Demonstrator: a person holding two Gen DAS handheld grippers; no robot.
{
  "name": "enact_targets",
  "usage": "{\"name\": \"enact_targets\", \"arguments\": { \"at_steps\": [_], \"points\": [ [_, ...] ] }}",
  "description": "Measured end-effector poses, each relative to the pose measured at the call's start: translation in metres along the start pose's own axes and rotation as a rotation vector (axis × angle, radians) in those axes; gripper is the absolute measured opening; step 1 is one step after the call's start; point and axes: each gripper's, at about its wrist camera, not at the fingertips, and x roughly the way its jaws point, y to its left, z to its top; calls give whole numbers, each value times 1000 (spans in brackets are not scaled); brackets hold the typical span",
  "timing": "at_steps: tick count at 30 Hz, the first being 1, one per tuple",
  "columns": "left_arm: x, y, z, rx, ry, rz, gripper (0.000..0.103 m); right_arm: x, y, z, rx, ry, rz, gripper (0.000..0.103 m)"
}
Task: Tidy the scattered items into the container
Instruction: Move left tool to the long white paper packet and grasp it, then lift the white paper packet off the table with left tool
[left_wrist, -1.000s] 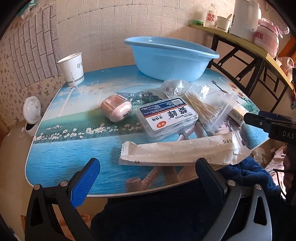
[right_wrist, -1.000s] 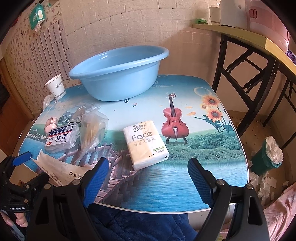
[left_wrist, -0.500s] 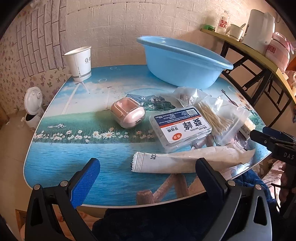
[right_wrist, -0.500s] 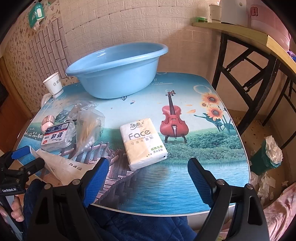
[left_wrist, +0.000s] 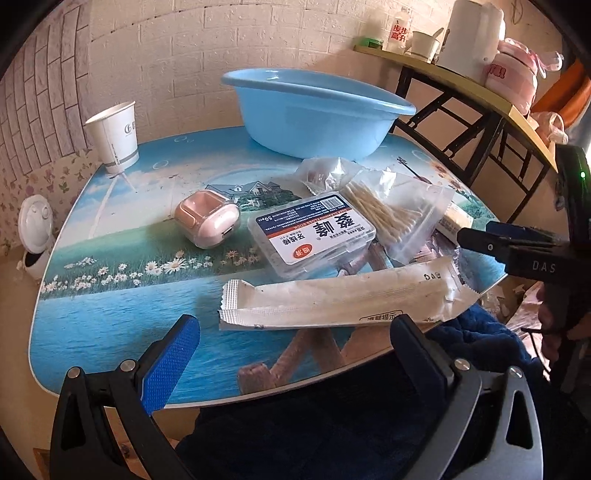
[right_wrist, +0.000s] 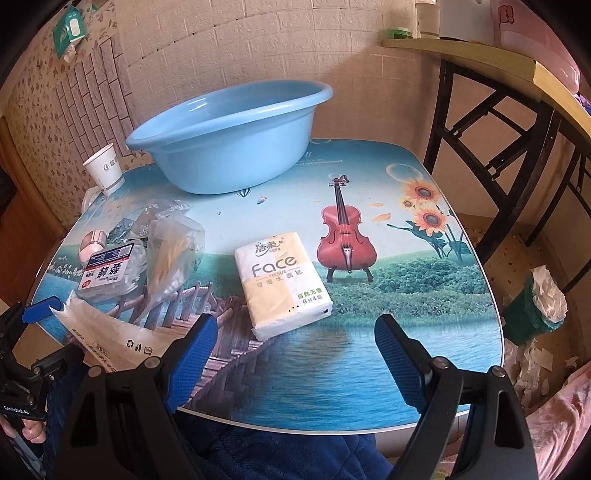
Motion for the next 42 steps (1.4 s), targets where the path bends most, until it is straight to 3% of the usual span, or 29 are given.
{"name": "enact_targets", "arguments": {
  "at_steps": [5, 11, 16, 18, 24, 33, 39, 42],
  "points": [
    [0, 7, 3, -134, 11, -118, 103, 0, 1, 0, -1, -1, 1, 88],
    [3, 2, 6, -148, 23, -67, 100, 1, 1, 0, -2, 0, 1, 88],
    [4, 4, 10, -152, 23, 4, 77, 2, 2, 0, -2, 3, 7, 88],
    [5, 7, 11, -164, 21, 15, 58, 2, 2, 0, -2, 3, 8, 88],
    [5, 17, 11, -195, 20, 15, 19, 4, 2, -1, -2, 5, 11, 88],
    [0, 23, 5, -168, 17, 44, 7, 3, 0, 0, 5, 1, 15, 88],
    [-9, 54, 1, -225, 6, 116, 7, 2, -2, 1, 14, -4, 15, 88],
    [-13, 59, 0, -233, 3, 86, 6, 2, -2, 0, 10, -2, 15, 88]
  ]
}}
